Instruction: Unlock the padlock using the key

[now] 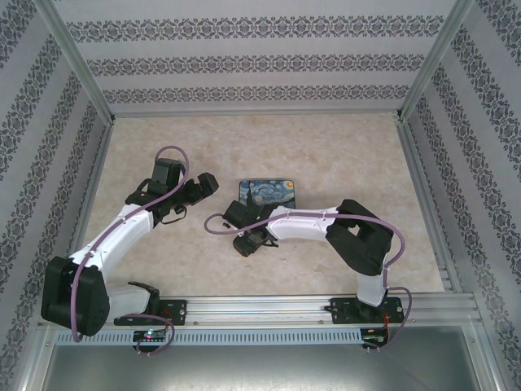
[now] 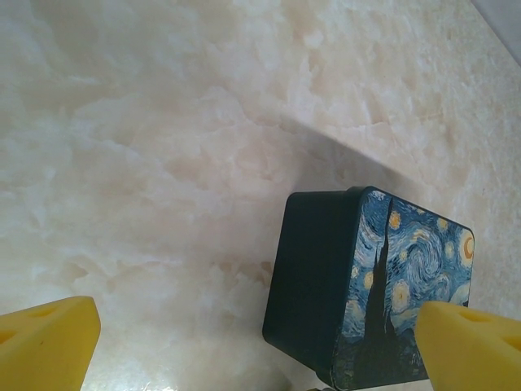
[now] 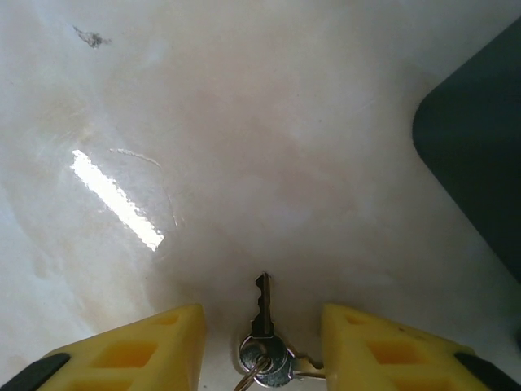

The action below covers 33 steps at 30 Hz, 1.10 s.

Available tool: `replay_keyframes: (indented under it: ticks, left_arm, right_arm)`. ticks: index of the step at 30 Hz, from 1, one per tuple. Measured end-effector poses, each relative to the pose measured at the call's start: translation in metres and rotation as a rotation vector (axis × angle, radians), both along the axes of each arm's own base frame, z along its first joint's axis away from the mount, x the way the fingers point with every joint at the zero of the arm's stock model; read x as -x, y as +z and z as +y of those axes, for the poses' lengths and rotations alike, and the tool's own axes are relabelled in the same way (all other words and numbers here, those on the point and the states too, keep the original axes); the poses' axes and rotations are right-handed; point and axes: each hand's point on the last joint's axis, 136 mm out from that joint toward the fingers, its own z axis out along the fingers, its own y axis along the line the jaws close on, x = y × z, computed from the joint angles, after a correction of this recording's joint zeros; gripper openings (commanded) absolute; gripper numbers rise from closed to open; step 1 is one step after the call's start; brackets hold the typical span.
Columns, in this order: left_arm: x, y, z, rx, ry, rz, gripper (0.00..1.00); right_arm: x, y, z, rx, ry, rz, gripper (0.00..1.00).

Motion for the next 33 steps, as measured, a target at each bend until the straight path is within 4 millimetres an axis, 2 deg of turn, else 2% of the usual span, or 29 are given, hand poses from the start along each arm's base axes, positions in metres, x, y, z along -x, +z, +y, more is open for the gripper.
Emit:
replay_keyframes:
  ticks: [5, 13, 26, 29, 31, 33]
  left_arm:
    - [0.0003, -0.0002, -0.0004, 0.003, -0.001, 0.002, 0.99]
    - [0.0012, -0.0007, -0.0014, 0.011, -0.002, 0.007, 0.99]
    - [0.0026, -0.0026, -0.0023, 0.022, 0.001, 0.015, 0.99]
    - [0.0021, -0.0026, -0.0024, 0.023, 0.002, 0.013, 0.99]
    - [0.0024, -0.003, -0.0027, 0.026, 0.002, 0.015, 0.99]
    - [0.0029, -0.004, -0.0032, 0.03, 0.002, 0.016, 0.99]
  right_arm:
    - [0.002, -0.0007, 0.0001, 0.011, 0.007, -0.02, 0.37]
    - [0.0031, -0.0002, -0.0044, 0.005, 0.002, -0.037, 0.4]
    - [0.0074, -0.0006, -0.0092, 0.017, 0.008, -0.038, 0.37]
    - [0.0068, -0.0012, -0.0067, 0.019, 0.006, -0.031, 0.27]
    - [0.0079, -0.0015, -0.0046, 0.025, 0.008, -0.024, 0.13]
    - [0.0069, 0.0005, -0.0017, 0.019, 0.002, -0.028, 0.05]
